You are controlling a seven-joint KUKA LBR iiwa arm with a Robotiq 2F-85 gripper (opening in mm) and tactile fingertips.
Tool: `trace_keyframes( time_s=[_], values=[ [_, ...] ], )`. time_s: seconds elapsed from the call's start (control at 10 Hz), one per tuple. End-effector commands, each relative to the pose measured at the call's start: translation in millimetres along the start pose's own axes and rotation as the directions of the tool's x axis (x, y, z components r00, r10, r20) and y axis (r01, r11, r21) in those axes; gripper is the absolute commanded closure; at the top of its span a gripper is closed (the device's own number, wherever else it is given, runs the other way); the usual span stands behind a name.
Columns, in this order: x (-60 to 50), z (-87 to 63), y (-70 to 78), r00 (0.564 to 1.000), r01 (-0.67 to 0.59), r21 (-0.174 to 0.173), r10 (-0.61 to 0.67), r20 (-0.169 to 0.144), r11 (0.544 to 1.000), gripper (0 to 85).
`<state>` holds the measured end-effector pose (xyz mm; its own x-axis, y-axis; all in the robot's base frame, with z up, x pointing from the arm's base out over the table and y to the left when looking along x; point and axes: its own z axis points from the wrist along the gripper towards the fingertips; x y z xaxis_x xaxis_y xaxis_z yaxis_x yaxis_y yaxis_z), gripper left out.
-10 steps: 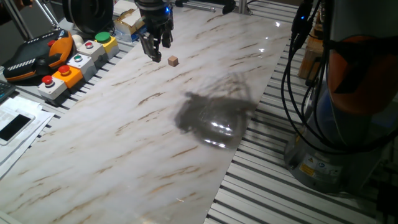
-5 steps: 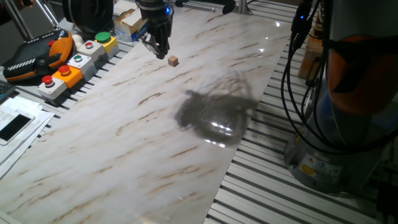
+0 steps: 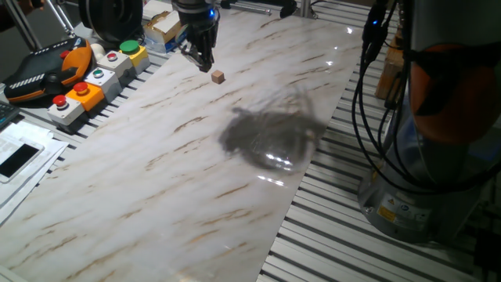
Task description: Pick up the small block on the left and move it to the right
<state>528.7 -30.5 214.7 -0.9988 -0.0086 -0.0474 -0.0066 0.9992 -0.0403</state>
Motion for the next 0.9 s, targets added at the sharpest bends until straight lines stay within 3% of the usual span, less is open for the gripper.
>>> trace_keyframes(
  time_s=[0.0,0.4,0.8],
  values=[
    [-0.3,7.0,-7.6,1.0,-0.014,-0.002,0.014,0.002,1.0,84.3],
    [-1.4,37.9,-35.3,0.996,-0.095,0.01,0.094,0.004,0.995,84.3],
    [-16.1,60.8,-67.3,0.981,-0.193,-0.008,0.192,-0.015,0.981,84.3]
  ],
)
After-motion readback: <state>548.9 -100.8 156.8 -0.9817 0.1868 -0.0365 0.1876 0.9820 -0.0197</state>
